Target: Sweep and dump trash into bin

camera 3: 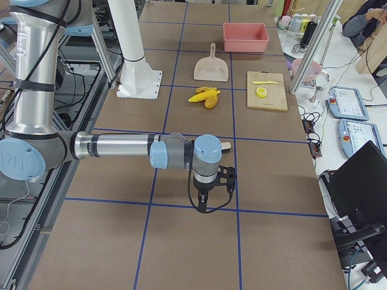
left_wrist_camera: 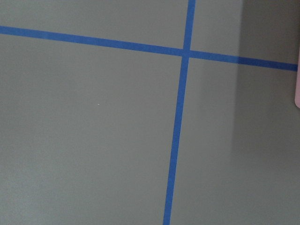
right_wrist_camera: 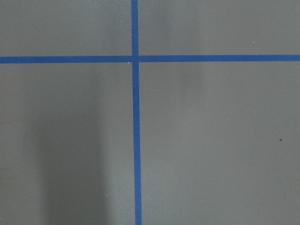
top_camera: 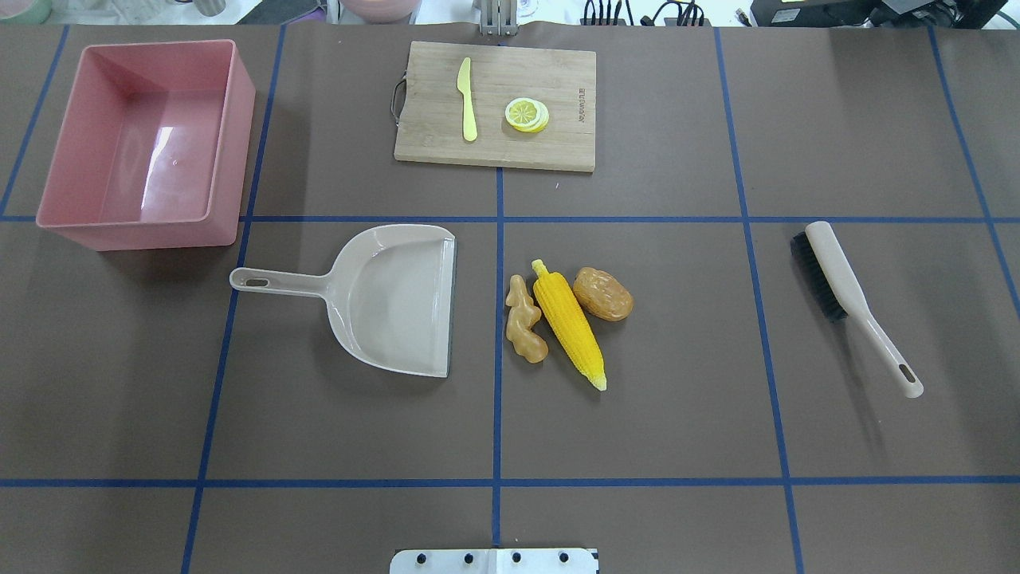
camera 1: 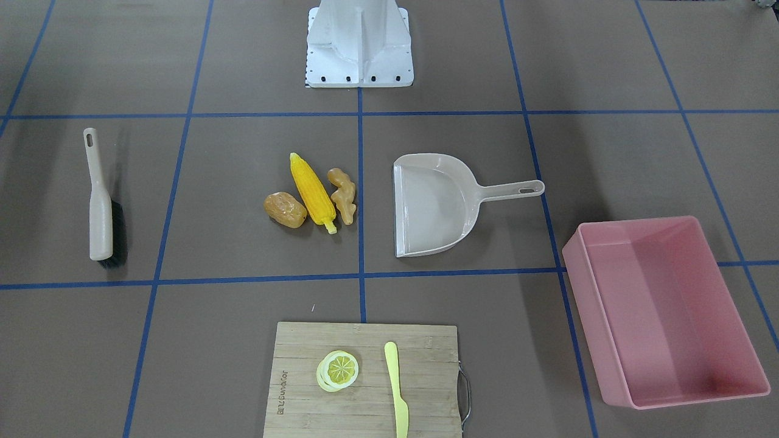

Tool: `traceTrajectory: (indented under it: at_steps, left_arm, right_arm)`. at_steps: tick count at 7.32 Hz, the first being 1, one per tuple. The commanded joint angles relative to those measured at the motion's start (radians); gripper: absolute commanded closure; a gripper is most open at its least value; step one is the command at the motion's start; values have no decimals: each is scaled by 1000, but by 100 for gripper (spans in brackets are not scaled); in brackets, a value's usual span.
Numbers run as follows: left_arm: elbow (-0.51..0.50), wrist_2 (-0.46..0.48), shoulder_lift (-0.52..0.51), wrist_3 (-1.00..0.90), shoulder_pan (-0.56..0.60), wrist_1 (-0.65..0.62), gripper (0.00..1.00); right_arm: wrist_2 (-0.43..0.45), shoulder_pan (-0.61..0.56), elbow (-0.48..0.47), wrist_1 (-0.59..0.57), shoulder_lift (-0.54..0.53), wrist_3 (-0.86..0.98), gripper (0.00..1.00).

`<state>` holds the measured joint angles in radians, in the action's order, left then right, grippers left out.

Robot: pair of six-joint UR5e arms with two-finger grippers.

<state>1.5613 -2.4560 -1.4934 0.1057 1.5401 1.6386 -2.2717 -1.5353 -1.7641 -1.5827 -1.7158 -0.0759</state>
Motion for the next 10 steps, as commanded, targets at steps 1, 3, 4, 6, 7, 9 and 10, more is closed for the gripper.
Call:
traceTrajectory:
  at_steps: [1, 3, 4, 6, 7, 9, 10]
  left_arm:
    - [3, 0, -1, -3, -2, 1, 2]
    - [19, 0, -2, -3, -26, 1, 2]
    - [31, 0, 4, -3, -26, 1, 2]
    - [26, 0, 1, -7, -26, 1, 2]
    - [25, 0, -1, -7, -26, 1, 2]
    - [28, 0, -4, -7, -26, 1, 2]
    - [28, 0, -7, -7, -26, 1, 2]
  right_arm:
    - [-6, 1, -5, 0, 7, -4, 0]
    - [-9, 1, 9, -2, -4, 2, 0]
    - [-8, 1, 6, 0, -4, -2, 0]
    - [-17, 26, 9, -3, 10, -11, 0]
    - [-53, 87, -1, 1, 12, -46, 0]
    - [-57, 223, -14, 73, 38, -222, 0]
    - [-58, 266, -46, 157, 29, -339, 0]
